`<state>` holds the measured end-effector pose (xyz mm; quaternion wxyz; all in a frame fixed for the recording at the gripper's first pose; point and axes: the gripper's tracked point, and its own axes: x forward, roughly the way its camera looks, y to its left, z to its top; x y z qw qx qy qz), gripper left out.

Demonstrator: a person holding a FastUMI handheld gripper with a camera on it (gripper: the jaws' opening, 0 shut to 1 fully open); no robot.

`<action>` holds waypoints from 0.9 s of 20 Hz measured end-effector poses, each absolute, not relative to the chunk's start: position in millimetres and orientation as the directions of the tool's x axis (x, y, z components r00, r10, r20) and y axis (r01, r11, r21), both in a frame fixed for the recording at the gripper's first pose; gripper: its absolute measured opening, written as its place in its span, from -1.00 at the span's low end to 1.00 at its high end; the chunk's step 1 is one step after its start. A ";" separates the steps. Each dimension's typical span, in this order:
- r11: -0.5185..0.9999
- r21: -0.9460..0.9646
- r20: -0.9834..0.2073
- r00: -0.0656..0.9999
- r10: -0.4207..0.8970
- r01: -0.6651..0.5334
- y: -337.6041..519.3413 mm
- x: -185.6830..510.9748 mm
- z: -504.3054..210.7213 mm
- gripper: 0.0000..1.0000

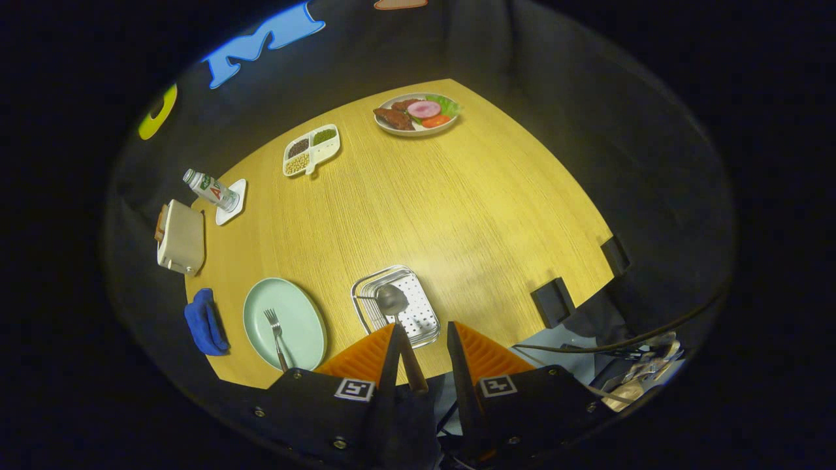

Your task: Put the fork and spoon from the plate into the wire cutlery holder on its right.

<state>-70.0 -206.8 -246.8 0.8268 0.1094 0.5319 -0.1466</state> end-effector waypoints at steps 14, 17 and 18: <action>0.961 0.038 -0.695 0.698 -0.172 0.274 -169.7 -22.4 -163.0 -0.13; 0.972 0.028 -0.580 0.796 -0.173 0.232 -153.9 -8.3 -130.7 -0.13; 0.976 0.026 -0.545 0.822 -0.166 0.214 -145.8 -3.8 -120.4 -0.13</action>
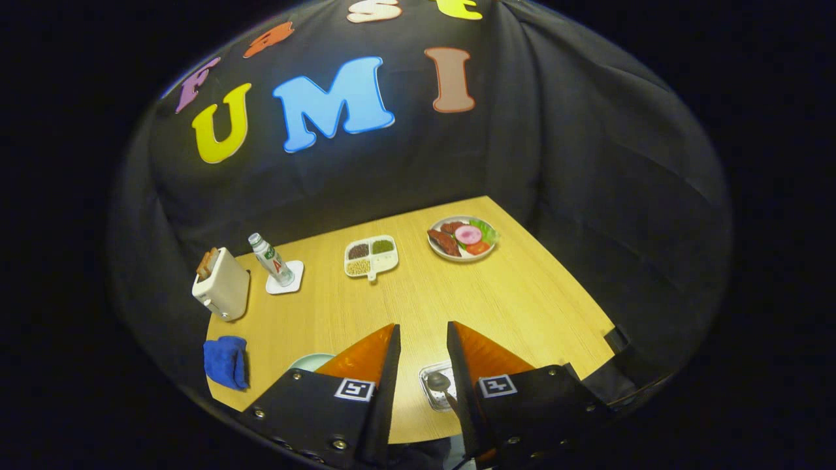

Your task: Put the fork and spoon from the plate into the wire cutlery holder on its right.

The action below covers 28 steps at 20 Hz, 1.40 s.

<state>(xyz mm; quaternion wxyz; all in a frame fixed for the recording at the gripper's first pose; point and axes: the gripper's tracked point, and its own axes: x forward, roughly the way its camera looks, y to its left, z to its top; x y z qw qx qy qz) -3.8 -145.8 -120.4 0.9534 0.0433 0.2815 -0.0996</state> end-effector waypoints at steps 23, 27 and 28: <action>0.973 0.111 -0.770 0.601 0.213 -0.203 63.7 -17.5 -276.7 -0.13; 0.969 0.112 -0.841 0.498 0.209 -0.218 69.1 -35.8 -323.7 -0.12; 0.969 0.114 -0.857 0.472 0.208 -0.220 69.8 -39.8 -335.0 -0.12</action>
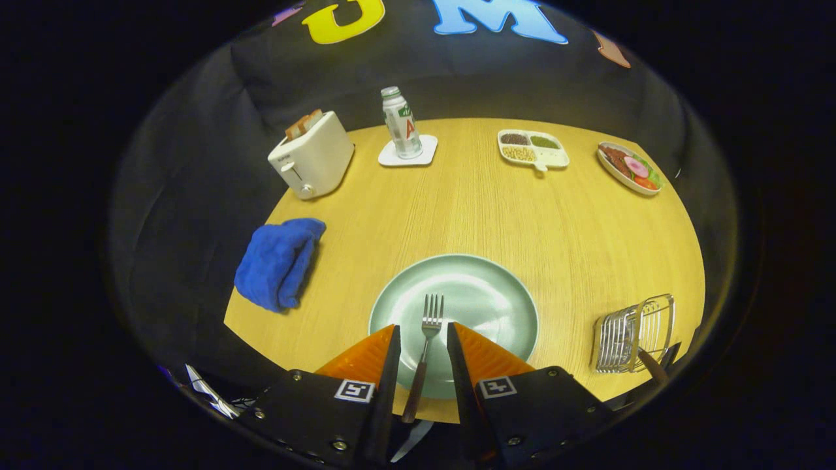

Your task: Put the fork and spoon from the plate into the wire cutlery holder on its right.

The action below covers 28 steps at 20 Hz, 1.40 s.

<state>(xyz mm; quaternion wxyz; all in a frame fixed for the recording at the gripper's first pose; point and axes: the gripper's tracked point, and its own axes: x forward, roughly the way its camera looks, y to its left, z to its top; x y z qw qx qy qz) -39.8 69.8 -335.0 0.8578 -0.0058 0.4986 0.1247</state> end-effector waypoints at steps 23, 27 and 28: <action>0.975 0.208 -0.942 0.253 0.222 -0.080 55.9 -60.6 -402.5 -0.93; 0.971 0.234 -0.927 0.290 0.238 -0.047 47.9 -47.0 -381.6 -0.93; 0.971 0.237 -0.923 0.302 0.237 -0.038 43.5 -43.0 -375.2 -0.93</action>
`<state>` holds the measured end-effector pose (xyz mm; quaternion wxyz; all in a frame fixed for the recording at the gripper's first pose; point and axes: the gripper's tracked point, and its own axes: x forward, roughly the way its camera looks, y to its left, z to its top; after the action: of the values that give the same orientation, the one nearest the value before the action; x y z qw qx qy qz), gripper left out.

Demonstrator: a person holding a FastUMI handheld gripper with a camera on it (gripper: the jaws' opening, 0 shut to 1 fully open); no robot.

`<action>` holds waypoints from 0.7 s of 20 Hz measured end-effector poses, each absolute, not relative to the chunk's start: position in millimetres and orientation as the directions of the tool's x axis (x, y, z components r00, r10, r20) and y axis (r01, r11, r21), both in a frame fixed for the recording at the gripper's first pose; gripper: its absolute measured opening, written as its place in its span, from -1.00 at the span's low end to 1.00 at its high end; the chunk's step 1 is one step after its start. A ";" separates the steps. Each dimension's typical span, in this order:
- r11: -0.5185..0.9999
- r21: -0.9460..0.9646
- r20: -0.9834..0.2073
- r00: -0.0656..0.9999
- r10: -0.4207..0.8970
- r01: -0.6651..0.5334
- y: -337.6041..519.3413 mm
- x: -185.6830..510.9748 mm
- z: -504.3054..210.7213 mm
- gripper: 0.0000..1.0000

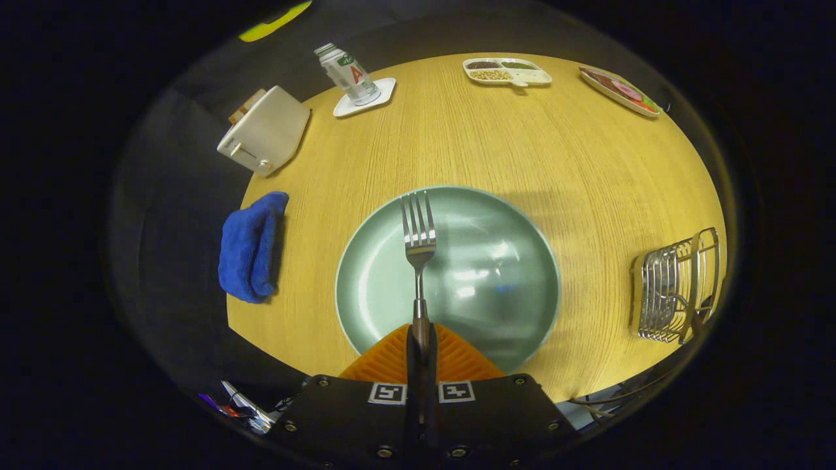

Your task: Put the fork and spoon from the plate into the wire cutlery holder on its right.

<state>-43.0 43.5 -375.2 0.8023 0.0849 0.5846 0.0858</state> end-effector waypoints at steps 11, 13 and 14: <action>0.975 0.206 -0.895 0.419 0.151 0.088 -50.6 -22.5 -303.9 -0.93; 0.973 0.196 -0.898 0.421 0.128 0.122 -73.0 -29.8 -295.0 -0.93; 0.973 0.187 -0.900 0.420 0.114 0.136 -85.4 -34.2 -291.2 -0.93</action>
<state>-34.2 -85.4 -291.2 0.8346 0.1162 0.5384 -0.0065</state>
